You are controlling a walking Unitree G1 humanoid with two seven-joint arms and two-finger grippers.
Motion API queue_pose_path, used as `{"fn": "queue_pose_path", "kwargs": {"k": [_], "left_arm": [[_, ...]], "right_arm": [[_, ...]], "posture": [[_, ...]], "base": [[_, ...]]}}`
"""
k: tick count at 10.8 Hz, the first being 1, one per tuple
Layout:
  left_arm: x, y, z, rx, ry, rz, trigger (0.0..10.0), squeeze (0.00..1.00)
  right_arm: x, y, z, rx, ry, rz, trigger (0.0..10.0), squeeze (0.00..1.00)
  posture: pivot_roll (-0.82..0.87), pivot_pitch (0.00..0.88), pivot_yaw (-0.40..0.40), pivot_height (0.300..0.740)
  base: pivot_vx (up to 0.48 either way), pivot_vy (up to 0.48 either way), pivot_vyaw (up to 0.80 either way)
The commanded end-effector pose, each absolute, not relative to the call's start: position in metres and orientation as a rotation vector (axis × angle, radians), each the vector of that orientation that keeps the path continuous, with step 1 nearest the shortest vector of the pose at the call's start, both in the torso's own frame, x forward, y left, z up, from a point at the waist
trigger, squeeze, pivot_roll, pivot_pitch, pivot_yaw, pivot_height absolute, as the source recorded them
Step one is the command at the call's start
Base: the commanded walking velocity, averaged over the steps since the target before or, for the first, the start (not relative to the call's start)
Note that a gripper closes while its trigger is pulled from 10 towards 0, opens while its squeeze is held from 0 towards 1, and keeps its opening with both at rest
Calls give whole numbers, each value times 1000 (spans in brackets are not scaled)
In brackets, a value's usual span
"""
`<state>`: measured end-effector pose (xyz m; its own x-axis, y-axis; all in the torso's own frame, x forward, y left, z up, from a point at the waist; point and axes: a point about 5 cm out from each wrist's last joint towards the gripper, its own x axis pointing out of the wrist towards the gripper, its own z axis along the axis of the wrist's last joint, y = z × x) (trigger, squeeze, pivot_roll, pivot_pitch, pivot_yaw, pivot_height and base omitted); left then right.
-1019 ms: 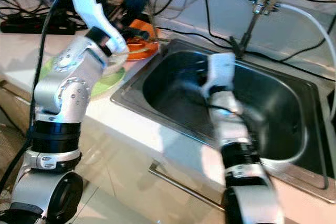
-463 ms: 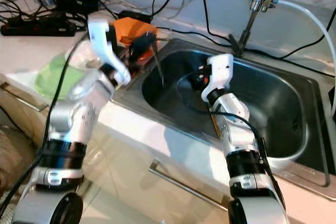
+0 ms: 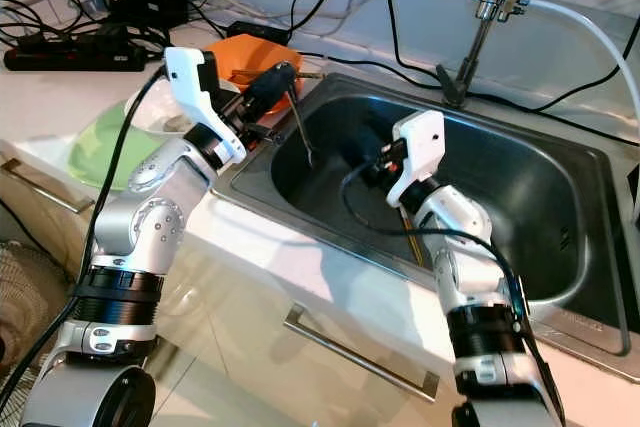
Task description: Kitchen organization
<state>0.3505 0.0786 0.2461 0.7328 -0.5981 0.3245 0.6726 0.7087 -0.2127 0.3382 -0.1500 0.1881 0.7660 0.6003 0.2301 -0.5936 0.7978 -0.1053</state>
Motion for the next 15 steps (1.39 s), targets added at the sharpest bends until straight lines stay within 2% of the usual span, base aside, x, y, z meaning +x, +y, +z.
{"fn": "queue_pose_path", "kwargs": {"k": [1,4,7,14,15], "left_arm": [[349,74,247,-323,-241,-747,10000,0],[345,58,246,-340,-233,-817,10000,0],[340,43,246,-357,-227,-877,10000,0],[336,34,247,-371,-222,-919,10000,0],[335,34,247,-375,-221,-926,10000,0]], "right_arm": [[334,-142,190,-9,-265,701,10000,0],[330,-123,190,35,-270,754,10000,0],[329,-117,191,42,-267,770,10000,0],[330,-112,186,42,-249,752,10000,0],[332,-110,183,38,-231,743,9569,0]], "posture": [[176,0,-4,740],[179,0,-3,740],[180,2,-3,740],[186,4,-1,740],[192,3,-2,740]], "base": [[0,0,0],[0,0,0],[0,0,0],[0,0,0],[0,0,0]]}}
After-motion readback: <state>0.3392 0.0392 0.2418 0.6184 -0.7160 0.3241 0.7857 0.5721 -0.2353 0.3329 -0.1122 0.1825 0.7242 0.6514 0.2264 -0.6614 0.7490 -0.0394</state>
